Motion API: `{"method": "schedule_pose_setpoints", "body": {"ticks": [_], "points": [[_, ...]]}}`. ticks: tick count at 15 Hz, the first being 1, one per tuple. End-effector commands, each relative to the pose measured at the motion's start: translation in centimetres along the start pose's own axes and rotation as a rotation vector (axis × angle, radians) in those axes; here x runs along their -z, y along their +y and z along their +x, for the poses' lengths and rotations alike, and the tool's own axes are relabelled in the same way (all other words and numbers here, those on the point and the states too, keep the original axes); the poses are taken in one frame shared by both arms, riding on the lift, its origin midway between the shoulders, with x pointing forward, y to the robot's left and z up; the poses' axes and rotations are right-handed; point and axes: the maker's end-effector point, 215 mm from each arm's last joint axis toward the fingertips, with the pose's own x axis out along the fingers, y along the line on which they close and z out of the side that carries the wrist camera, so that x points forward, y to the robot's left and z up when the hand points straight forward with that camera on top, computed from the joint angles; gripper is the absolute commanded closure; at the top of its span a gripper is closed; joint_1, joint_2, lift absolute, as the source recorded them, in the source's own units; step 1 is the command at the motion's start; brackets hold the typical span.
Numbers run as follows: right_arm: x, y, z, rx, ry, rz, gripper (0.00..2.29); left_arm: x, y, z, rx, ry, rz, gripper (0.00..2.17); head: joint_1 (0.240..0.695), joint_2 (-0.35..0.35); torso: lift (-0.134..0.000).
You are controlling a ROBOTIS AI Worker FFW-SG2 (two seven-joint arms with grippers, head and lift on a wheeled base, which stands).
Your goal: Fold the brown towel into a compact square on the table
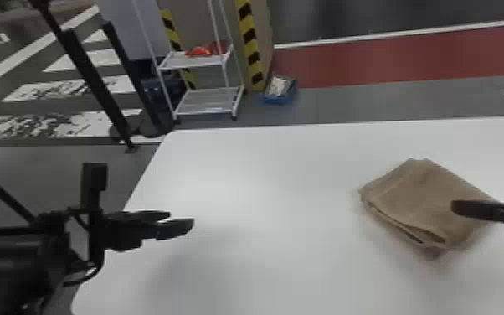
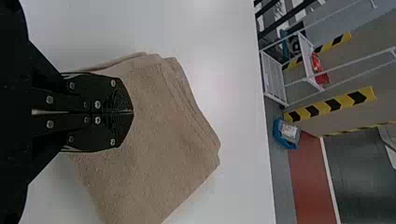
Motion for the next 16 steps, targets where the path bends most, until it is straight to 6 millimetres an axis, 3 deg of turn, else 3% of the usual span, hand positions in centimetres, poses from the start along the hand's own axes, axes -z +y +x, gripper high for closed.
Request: {"method": "schedule_pose_setpoints", "body": {"ticks": [1, 2, 3, 6, 11, 14, 16], "points": [[0.4, -5.2, -2.4, 0.084, -0.015, 0.064, 2.17, 0.0, -0.4, 0.4, 0.01, 0.003, 0.002, 0.09, 0.695, 0.252, -0.123], [1.3, -7.9, -2.9, 0.125, 0.007, 0.084, 2.17, 0.0, -0.4, 0.6, 0.012, 0.006, 0.001, 0.09, 0.695, 0.212, -0.123], [2.2, -9.3, -2.7, 0.147, 0.036, 0.092, 2.17, 0.0, -0.5, 0.8, 0.012, 0.006, 0.004, 0.09, 0.695, 0.183, -0.123], [3.0, -10.8, -0.7, 0.184, 0.091, 0.082, 2.17, -0.1, -1.0, 1.1, 0.02, 0.006, 0.004, 0.09, 0.695, 0.122, -0.123], [-1.9, -9.5, 4.8, 0.191, 0.071, -0.004, 2.17, 0.3, -0.5, 0.7, 0.012, 0.005, -0.007, 0.09, 0.695, 0.111, -0.123], [-4.8, -10.1, 6.7, 0.228, 0.046, -0.09, 2.17, 0.3, -0.3, 0.5, 0.007, 0.002, -0.01, 0.09, 0.695, 0.135, -0.123], [-6.1, -9.4, 7.8, 0.224, 0.028, -0.156, 2.17, 0.4, -0.2, 0.4, 0.006, 0.002, -0.011, 0.09, 0.695, 0.136, -0.123]]}}
